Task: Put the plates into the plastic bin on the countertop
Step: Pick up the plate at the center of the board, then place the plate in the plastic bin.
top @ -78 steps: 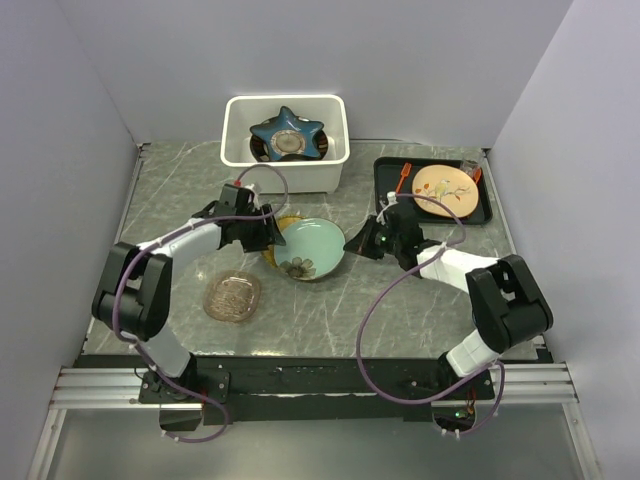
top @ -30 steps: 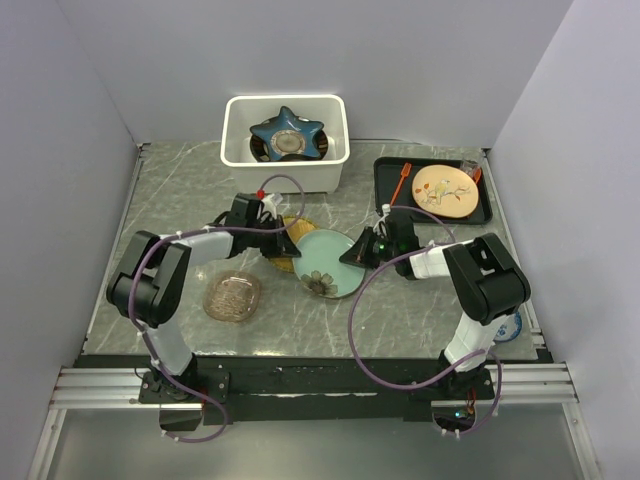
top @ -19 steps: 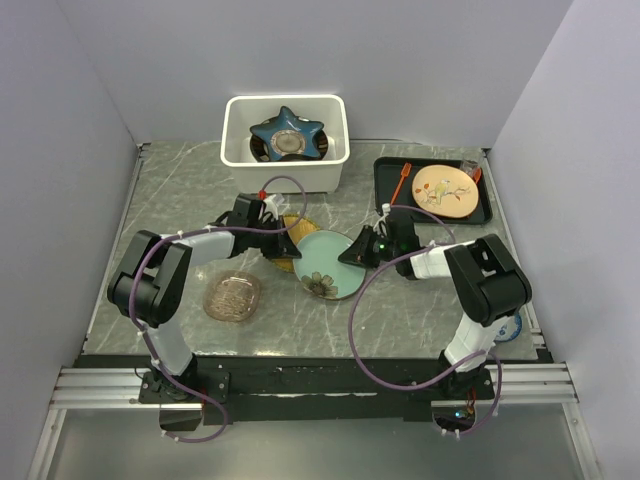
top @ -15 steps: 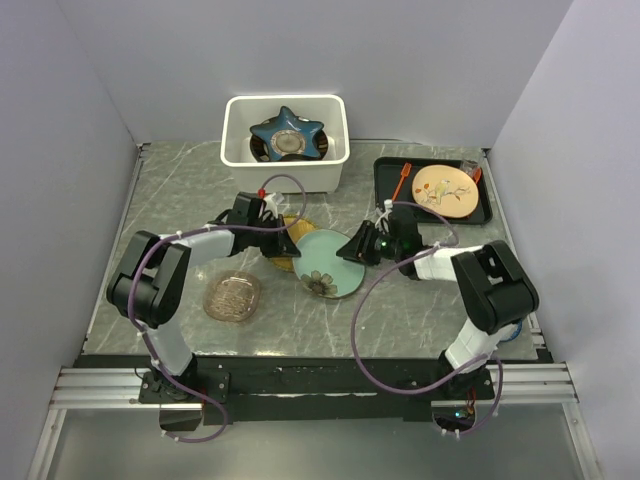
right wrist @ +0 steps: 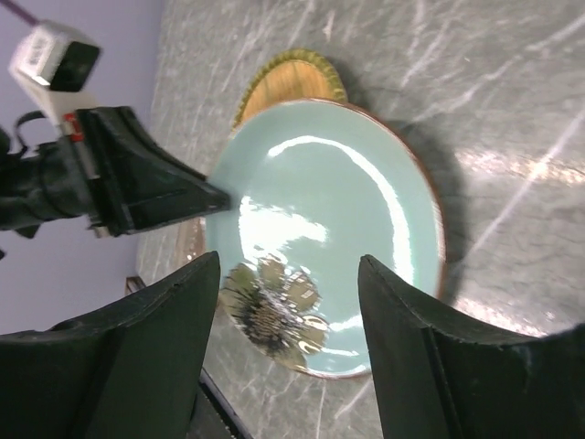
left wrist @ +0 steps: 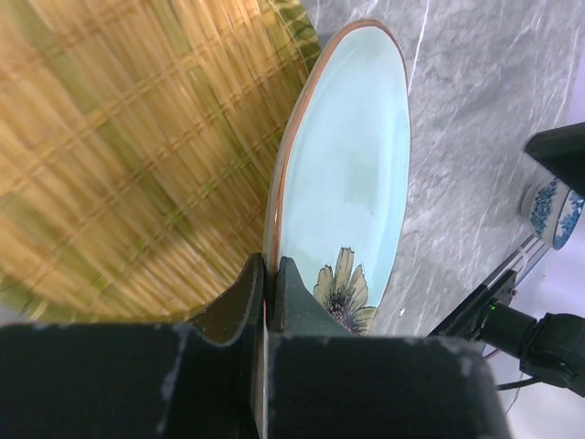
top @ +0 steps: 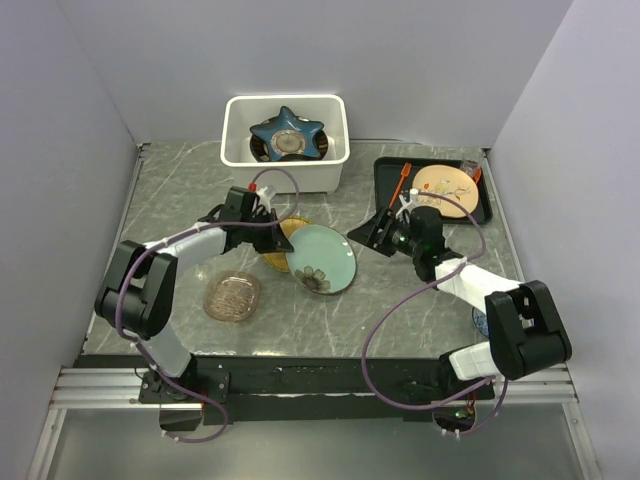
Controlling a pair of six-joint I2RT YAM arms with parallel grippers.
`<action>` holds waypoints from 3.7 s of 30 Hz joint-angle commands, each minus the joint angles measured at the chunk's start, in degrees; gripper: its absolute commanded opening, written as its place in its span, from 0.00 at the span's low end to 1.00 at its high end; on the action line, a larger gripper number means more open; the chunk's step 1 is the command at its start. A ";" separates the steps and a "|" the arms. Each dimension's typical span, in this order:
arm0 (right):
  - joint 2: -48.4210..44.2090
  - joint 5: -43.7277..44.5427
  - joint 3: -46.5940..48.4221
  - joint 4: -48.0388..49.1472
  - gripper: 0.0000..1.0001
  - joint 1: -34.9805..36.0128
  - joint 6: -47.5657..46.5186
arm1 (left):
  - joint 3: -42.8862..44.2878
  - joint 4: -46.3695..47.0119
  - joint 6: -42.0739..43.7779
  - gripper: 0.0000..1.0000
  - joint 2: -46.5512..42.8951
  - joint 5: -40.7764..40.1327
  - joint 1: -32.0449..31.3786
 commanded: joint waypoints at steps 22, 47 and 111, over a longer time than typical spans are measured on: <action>1.88 -1.06 -1.60 1.43 0.74 -1.20 -0.31 | 9.25 -3.13 -0.19 0.01 -13.04 7.14 9.13; -0.14 0.61 -2.48 -0.33 0.93 -1.11 -2.33 | 25.69 -8.66 1.13 0.01 -7.24 8.28 10.62; -0.06 0.26 -10.04 5.64 0.95 1.09 0.75 | 51.61 1.18 -18.90 0.01 12.88 5.12 17.04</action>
